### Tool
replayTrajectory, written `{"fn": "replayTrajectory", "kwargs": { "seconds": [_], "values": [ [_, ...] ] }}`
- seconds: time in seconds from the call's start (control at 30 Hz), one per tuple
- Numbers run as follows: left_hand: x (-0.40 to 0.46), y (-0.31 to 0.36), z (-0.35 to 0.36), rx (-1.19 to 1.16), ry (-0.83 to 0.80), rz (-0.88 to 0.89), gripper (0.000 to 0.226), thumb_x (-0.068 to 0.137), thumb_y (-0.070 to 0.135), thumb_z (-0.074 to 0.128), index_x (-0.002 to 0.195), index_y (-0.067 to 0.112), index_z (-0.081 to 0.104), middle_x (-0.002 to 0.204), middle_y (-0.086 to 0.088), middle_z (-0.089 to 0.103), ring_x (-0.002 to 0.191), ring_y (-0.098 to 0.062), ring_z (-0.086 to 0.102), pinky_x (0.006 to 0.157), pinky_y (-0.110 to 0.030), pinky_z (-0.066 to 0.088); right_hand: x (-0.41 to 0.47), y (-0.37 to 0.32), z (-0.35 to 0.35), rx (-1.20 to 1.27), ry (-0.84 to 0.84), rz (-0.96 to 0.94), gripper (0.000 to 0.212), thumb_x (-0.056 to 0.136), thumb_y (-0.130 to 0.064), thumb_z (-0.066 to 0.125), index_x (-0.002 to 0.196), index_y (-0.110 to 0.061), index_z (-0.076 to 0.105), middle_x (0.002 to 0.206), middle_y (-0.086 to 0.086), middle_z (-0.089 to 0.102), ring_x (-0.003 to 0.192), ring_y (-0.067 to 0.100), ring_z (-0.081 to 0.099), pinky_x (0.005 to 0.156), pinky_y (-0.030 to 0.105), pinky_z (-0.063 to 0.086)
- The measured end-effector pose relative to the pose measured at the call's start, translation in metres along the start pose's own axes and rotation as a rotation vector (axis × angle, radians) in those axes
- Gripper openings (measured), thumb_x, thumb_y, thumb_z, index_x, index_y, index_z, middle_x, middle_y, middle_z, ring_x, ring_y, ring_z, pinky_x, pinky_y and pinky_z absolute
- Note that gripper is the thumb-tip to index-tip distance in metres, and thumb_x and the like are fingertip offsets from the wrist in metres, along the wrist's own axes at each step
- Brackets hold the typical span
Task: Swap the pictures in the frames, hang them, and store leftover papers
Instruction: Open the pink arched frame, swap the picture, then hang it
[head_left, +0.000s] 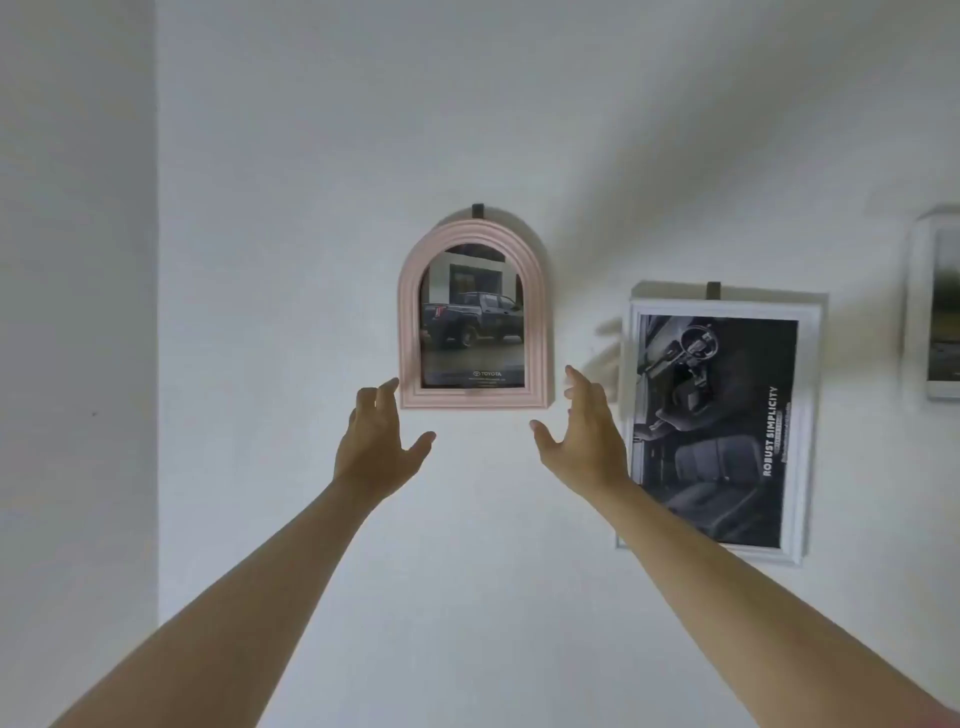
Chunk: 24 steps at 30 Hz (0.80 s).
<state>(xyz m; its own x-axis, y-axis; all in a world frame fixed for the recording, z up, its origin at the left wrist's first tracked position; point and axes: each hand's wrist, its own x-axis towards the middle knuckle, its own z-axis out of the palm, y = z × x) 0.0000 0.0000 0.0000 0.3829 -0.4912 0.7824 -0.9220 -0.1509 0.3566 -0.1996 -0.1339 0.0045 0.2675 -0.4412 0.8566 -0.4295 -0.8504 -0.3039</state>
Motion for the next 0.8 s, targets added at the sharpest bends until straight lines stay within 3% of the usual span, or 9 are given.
{"fn": "replayTrajectory", "kwargs": {
  "seconds": [0.13, 0.23, 0.33, 0.43, 0.57, 0.8],
  "values": [
    [0.021, -0.022, 0.006, -0.093, -0.017, 0.011, 0.083, 0.078, 0.039, 0.069, 0.142, 0.013, 0.023, 0.137, -0.010, 0.034, 0.117, -0.030, 0.049, 0.087, -0.040, 0.047, 0.013, -0.004, 0.014, -0.040, 0.043, 0.049, 0.086, 0.079, -0.032, 0.072, 0.146, -0.014, 0.021, 0.121, -0.001, 0.044, 0.107, 0.019, 0.052, 0.069, 0.030, 0.048],
    [0.034, -0.034, 0.018, -0.156, -0.061, 0.045, 0.085, 0.077, 0.036, 0.071, 0.143, 0.014, 0.022, 0.136, -0.009, 0.035, 0.114, -0.028, 0.052, 0.086, -0.039, 0.048, 0.022, -0.002, 0.029, -0.051, 0.050, 0.069, 0.094, 0.075, -0.032, 0.074, 0.147, -0.018, 0.015, 0.110, -0.010, 0.058, 0.119, 0.011, 0.039, 0.073, 0.036, 0.053],
    [0.047, -0.041, 0.029, -0.227, -0.076, 0.083, 0.085, 0.075, 0.032, 0.074, 0.142, 0.017, 0.024, 0.131, -0.008, 0.040, 0.107, -0.026, 0.056, 0.086, -0.042, 0.052, 0.032, -0.001, 0.036, -0.135, 0.043, 0.118, 0.099, 0.073, -0.036, 0.076, 0.148, -0.021, 0.014, 0.124, 0.002, 0.048, 0.122, 0.020, 0.039, 0.074, 0.039, 0.053],
    [0.056, -0.041, 0.039, -0.273, -0.060, 0.106, 0.084, 0.073, 0.024, 0.076, 0.140, 0.017, 0.026, 0.123, -0.007, 0.042, 0.099, -0.026, 0.058, 0.082, -0.043, 0.053, 0.039, -0.001, 0.041, -0.205, 0.060, 0.123, 0.097, 0.071, -0.036, 0.078, 0.147, -0.020, 0.020, 0.124, 0.008, 0.040, 0.114, 0.027, 0.048, 0.071, 0.038, 0.052],
    [0.065, -0.042, 0.049, -0.347, 0.049, 0.104, 0.076, 0.073, 0.015, 0.075, 0.137, 0.015, 0.034, 0.117, -0.008, 0.046, 0.090, -0.026, 0.060, 0.077, -0.043, 0.054, 0.045, 0.004, 0.043, -0.163, 0.060, 0.096, 0.097, 0.068, -0.031, 0.081, 0.145, -0.021, 0.022, 0.120, 0.005, 0.039, 0.087, 0.022, 0.065, 0.070, 0.035, 0.053],
    [0.075, -0.046, 0.051, -0.422, 0.130, 0.191, 0.075, 0.073, 0.013, 0.075, 0.137, 0.011, 0.036, 0.113, -0.011, 0.046, 0.091, -0.026, 0.057, 0.080, -0.037, 0.054, 0.051, 0.002, 0.039, -0.080, 0.099, 0.040, 0.098, 0.064, -0.025, 0.085, 0.144, -0.021, 0.027, 0.113, 0.004, 0.039, 0.073, 0.017, 0.064, 0.071, 0.035, 0.054]
  ]
}}
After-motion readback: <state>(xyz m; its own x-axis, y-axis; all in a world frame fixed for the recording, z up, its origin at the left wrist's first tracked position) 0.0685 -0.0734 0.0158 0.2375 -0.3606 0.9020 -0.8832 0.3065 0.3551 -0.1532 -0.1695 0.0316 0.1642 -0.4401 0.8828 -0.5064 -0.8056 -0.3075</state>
